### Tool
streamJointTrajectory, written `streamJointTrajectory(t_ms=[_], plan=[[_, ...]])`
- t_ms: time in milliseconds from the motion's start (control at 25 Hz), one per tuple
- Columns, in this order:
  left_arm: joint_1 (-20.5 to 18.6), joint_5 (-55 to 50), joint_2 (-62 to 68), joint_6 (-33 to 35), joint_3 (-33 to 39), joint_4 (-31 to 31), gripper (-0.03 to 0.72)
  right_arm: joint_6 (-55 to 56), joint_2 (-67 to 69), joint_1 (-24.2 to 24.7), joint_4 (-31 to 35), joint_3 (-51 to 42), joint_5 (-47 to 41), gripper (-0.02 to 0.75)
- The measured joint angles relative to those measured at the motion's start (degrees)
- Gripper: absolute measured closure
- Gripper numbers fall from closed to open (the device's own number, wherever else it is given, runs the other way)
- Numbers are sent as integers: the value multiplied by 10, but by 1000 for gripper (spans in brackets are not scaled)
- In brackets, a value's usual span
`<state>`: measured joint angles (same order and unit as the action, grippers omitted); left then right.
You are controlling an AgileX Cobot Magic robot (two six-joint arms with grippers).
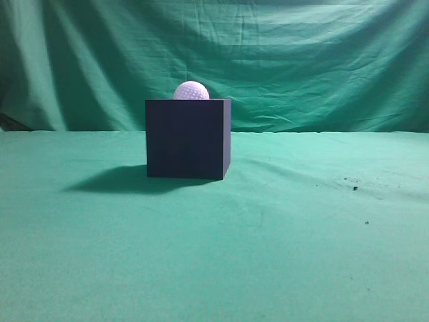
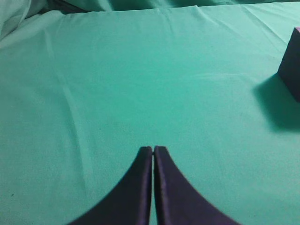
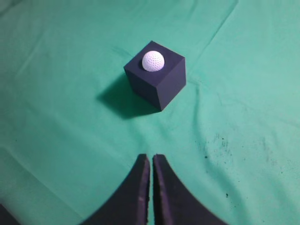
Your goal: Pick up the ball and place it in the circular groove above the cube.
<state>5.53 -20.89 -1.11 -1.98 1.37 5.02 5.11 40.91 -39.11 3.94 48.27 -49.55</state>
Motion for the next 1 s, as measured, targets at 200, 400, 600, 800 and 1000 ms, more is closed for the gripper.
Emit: streamJointTrajectory(t_ms=[200, 400, 600, 800, 1000], plan=[[0, 0, 0, 0, 0, 0, 688, 0, -74, 0, 5, -43, -21, 738], [0, 0, 0, 0, 0, 0, 688, 0, -90, 0, -1, -44, -64, 738], [0, 0, 0, 0, 0, 0, 688, 0, -99, 0, -38, -50, -39, 738], [0, 0, 0, 0, 0, 0, 688, -14, -161, 61, -54, -124, 77, 738], [0, 0, 0, 0, 0, 0, 688, -27, -267, 162, -55, -243, 207, 738]])
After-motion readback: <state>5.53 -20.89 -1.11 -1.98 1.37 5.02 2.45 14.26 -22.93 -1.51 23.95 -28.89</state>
